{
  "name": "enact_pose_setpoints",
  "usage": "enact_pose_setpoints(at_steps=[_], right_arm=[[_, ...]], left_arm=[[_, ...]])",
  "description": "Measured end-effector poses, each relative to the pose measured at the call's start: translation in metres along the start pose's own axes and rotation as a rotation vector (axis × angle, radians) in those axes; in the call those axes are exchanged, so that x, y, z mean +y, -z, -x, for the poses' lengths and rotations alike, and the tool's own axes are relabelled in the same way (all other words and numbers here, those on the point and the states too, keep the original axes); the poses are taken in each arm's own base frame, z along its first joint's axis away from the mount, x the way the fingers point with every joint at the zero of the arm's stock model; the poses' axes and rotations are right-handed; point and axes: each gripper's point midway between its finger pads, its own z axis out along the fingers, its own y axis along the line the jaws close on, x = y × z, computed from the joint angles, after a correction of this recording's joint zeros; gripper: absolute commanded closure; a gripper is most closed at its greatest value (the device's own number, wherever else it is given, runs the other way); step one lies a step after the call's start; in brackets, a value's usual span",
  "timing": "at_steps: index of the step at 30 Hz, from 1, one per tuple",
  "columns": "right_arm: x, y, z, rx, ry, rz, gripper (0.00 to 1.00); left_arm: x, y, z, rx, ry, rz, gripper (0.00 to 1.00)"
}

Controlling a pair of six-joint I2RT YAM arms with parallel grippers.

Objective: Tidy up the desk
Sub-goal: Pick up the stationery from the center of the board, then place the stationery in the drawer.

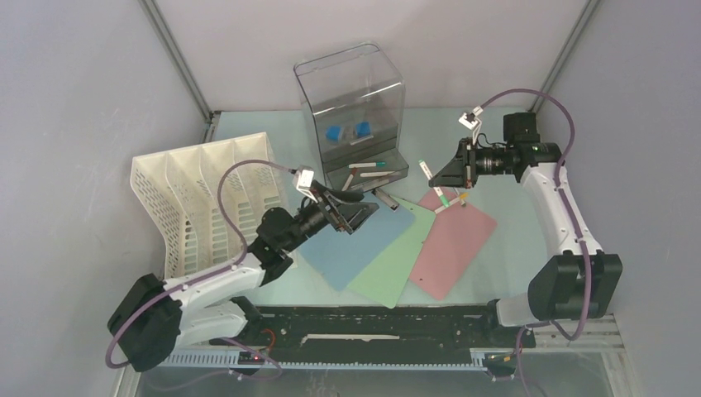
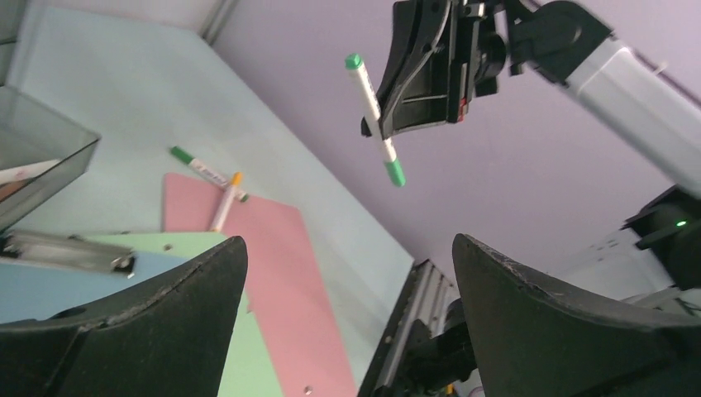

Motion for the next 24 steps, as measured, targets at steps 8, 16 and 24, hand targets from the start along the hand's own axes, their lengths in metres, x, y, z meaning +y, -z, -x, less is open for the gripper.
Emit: enact_pose_setpoints(at_steps=[8,16,24], right_arm=[[0.028,0.007,0.004,-0.105,-0.075,0.224,1.00],[0.041,0.011,0.005,-0.130,-0.116,0.329,1.00],[0.050,0.016,0.012,-0.136,-0.086,0.352,1.00]], left_arm=[[-0.035,-0.038,-0.002,0.007,0.079,-0.132,0.00],[-0.066,-0.071,-0.011,0.009,0.134,-0.228,0.08],[-0.065,-0.099,-0.034,0.036,0.214,-0.230,0.26]])
